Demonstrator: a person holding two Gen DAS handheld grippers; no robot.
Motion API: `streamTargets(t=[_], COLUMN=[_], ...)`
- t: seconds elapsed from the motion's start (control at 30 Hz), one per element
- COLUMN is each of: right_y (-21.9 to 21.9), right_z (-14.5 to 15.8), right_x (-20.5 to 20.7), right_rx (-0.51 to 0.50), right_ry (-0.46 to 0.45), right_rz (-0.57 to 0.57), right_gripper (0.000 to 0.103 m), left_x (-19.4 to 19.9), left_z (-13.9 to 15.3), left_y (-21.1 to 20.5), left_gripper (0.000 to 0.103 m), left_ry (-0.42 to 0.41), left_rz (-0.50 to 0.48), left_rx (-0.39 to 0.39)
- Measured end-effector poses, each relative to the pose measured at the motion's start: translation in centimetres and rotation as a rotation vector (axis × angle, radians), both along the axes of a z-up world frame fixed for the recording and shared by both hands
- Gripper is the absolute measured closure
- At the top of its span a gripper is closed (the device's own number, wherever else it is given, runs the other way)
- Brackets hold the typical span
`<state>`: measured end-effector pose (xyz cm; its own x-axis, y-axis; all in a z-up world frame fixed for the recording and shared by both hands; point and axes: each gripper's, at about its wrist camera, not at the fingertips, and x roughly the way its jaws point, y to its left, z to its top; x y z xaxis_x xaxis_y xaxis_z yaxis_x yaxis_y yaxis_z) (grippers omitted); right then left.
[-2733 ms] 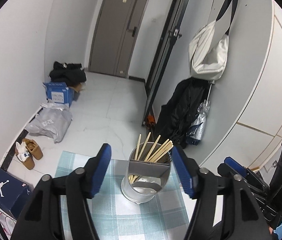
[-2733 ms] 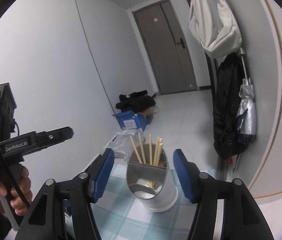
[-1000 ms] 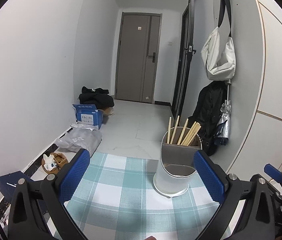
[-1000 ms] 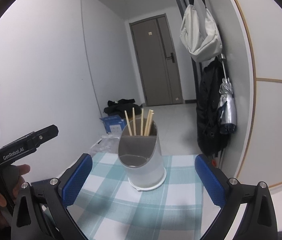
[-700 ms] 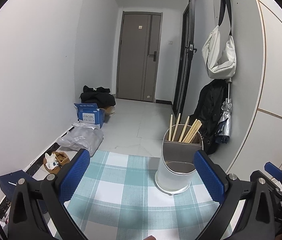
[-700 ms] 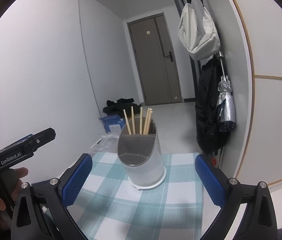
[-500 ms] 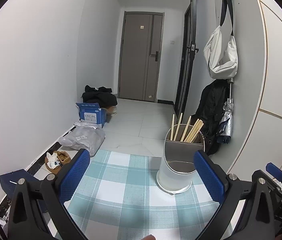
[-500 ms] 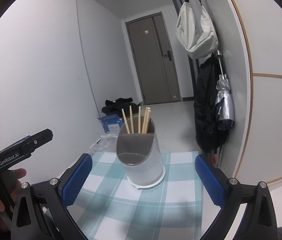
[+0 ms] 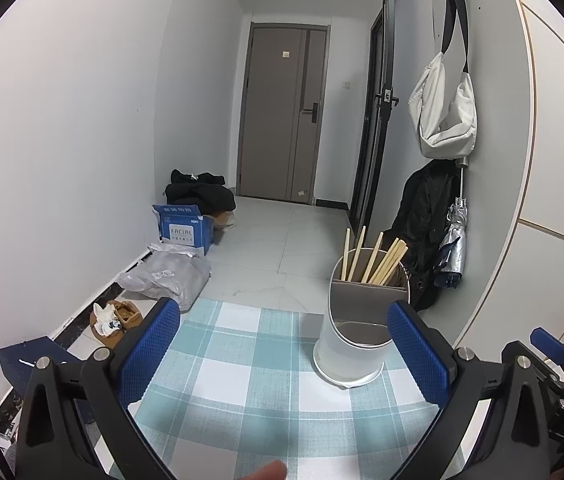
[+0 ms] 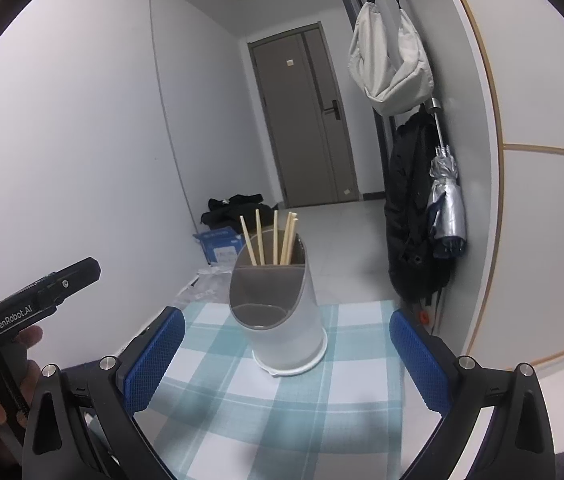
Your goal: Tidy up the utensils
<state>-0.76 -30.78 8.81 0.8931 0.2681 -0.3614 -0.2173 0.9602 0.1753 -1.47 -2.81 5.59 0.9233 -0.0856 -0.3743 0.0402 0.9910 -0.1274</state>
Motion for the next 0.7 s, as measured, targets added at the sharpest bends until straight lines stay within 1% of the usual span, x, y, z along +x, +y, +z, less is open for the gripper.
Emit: streamTargets(t=[0.2, 0.7], right_y=[0.01, 0.17], right_z=[-0.12, -0.49], right_x=[0.01, 0.27], right_rx=[0.001, 0.002], right_ry=[0.007, 0.026], right_rz=[0.002, 0.009], right_gripper=[0.0, 0.0], left_x=[0.17, 0.46], left_z=[-0.11, -0.4], left_y=[0.26, 0.38], left_gripper=[0.001, 0.001], left_ry=[0.016, 0.033], left_rz=[0.0, -0.003], left_rx=[-0.024, -0.028])
